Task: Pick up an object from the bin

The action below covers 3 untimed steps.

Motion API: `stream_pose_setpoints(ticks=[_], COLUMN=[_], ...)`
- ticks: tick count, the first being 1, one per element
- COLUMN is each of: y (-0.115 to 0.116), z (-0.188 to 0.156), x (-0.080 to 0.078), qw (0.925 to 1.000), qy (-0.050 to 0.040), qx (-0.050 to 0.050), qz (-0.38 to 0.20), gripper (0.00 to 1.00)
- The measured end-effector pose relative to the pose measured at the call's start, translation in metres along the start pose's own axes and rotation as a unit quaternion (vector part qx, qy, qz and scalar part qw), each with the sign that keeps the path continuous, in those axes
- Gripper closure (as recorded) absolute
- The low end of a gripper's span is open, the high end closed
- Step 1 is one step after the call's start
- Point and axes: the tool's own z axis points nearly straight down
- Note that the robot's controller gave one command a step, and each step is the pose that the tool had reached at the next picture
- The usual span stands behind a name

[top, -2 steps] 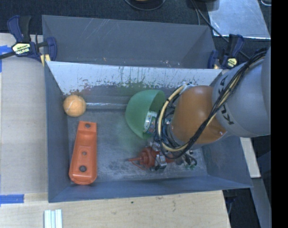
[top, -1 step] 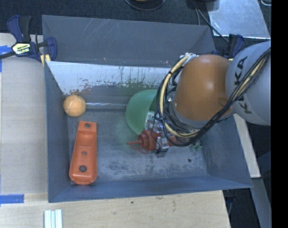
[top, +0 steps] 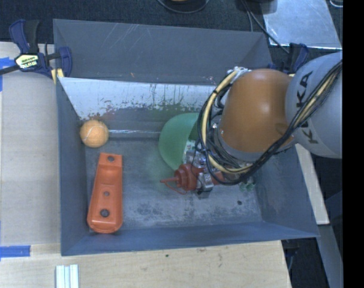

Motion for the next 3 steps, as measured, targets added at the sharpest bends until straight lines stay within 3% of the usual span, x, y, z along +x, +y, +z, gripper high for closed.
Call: stream_pose_setpoints(ticks=[1, 2, 3], y=[0.002, -0.038, 0.000], z=[0.078, 0.114, -0.038], x=[0.010, -0.014, 0.006], qw=[0.9979, 0.9996, 0.9987], qy=[0.0021, 0.0037, 0.0007], qx=[0.000, -0.001, 0.000], qz=[-0.065, 0.029, -0.051], gripper=[1.00, 1.00, 1.00])
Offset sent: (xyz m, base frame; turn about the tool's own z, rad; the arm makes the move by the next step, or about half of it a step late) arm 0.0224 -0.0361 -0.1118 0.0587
